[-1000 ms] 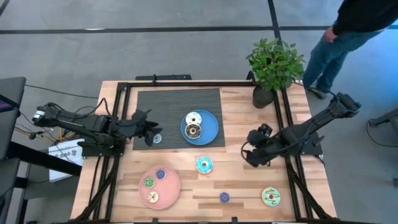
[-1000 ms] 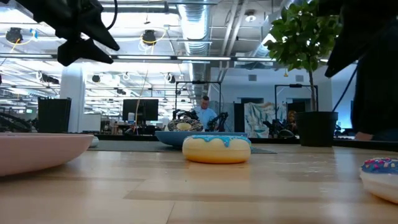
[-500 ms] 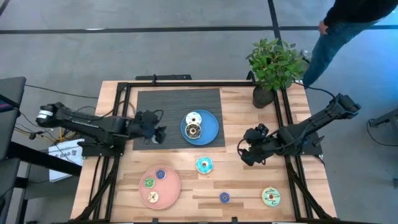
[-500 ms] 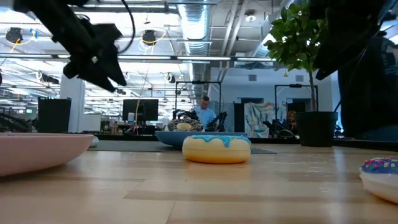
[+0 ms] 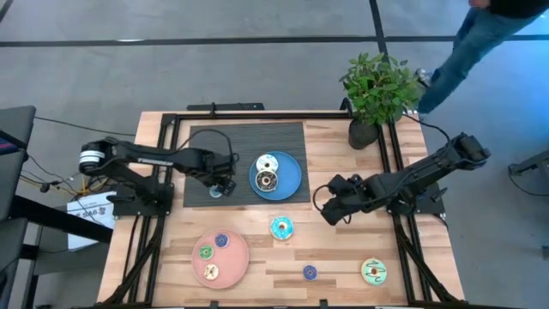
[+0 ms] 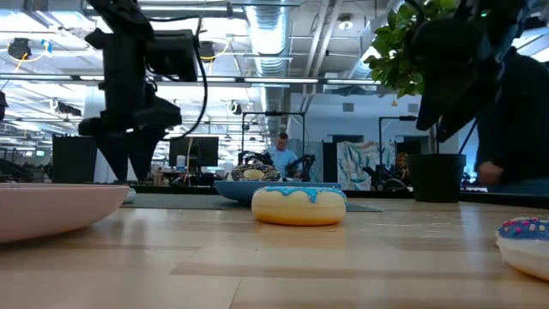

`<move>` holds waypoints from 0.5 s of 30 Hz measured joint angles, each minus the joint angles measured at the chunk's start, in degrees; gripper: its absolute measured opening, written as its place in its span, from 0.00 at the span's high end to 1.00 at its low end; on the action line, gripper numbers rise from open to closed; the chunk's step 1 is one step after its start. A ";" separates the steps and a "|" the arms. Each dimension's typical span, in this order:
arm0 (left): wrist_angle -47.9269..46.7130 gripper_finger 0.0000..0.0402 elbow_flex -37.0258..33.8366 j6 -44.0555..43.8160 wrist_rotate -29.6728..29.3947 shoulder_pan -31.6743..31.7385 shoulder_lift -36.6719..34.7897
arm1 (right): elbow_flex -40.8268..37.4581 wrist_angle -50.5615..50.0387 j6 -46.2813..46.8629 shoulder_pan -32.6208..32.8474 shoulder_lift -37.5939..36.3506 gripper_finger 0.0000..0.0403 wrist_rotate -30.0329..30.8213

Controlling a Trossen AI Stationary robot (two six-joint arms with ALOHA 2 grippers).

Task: Pick & Place donuts
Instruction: Put the small blue donut on the pink plate

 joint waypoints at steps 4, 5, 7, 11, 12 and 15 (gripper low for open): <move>0.06 0.41 1.09 1.90 0.00 0.00 2.30 | 0.02 -0.19 3.07 -1.00 0.28 0.13 -1.40; 0.06 0.41 1.22 2.25 -0.03 0.00 2.43 | 0.02 -0.12 3.26 -0.98 0.28 0.13 -1.40; -0.02 0.41 1.53 2.59 -0.14 0.00 2.46 | 0.02 -0.08 3.59 -0.98 0.29 0.13 -1.43; -0.44 0.41 2.12 4.31 0.15 0.00 2.46 | 0.02 -0.07 4.82 -0.98 0.28 0.13 -2.36; -0.42 0.41 2.14 4.99 1.04 0.00 2.46 | 0.02 -0.05 4.81 -0.98 0.28 0.13 -2.98; -0.50 0.41 2.14 5.91 3.40 0.00 2.46 | 0.02 -0.05 4.78 -0.98 0.28 0.13 -4.19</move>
